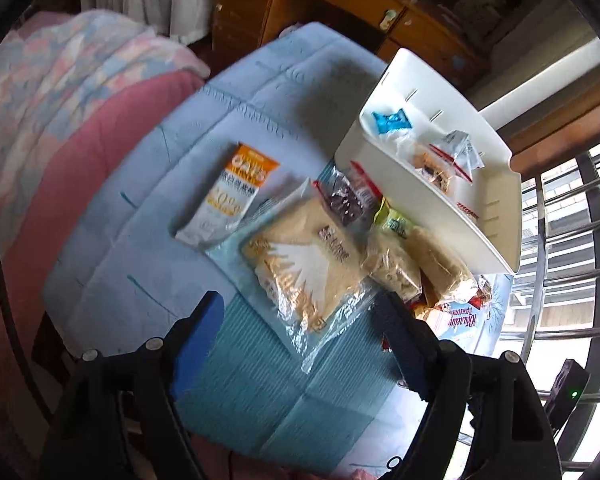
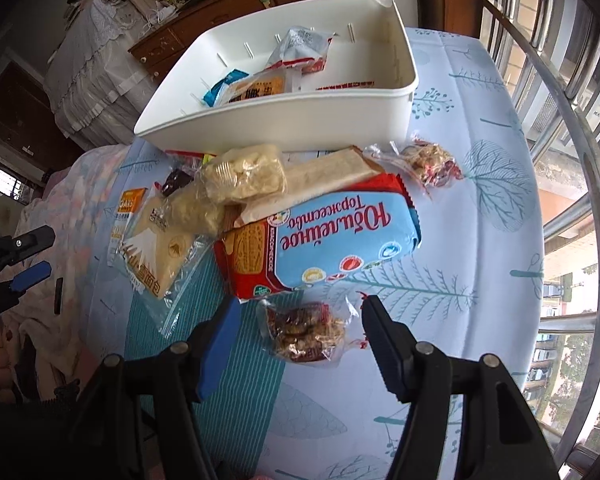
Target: Organize snacks
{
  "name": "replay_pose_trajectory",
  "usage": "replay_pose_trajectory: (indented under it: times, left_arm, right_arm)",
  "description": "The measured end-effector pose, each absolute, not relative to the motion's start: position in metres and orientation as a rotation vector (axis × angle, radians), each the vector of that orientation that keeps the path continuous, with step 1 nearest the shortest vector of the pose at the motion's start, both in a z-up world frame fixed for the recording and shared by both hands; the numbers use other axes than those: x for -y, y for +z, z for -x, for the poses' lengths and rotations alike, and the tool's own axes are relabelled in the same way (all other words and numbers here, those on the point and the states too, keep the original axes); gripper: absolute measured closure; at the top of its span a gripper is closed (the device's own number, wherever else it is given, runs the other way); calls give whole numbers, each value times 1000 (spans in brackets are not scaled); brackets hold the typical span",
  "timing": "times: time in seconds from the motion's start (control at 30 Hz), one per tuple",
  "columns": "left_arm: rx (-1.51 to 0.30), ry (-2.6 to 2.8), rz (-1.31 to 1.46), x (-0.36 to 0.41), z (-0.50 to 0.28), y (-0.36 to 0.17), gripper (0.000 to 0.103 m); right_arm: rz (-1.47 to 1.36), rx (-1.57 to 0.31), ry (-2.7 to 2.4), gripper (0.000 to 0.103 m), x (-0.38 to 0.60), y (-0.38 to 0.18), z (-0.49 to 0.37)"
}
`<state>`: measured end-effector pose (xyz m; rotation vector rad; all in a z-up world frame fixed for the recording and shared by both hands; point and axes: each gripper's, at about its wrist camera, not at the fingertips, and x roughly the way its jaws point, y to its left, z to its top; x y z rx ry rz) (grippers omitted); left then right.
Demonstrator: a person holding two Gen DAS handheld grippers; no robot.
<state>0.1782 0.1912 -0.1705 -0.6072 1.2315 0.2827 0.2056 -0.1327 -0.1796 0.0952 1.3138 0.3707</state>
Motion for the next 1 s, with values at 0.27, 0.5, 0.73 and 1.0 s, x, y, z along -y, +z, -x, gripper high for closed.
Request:
replay_pose_trajectory:
  times: [0.27,0.5,0.73,1.0]
  left_arm:
    - [-1400,307,789,-204,-192,-218,22]
    - [-1489,343,892,-209,-207,-249,21]
    - [-1534,390,1005,-218,-225,-273,17]
    - [-1597,442,1045,-222,-246,-301,11]
  right_arm:
    - [-53,-1442,408,39,114,-201,-201]
    - [0,-1524,403,39,101,-216,-201]
    - [66,-1582,374,39,89,-230,-205]
    - [100,-1616,326,38,79,-243,-212]
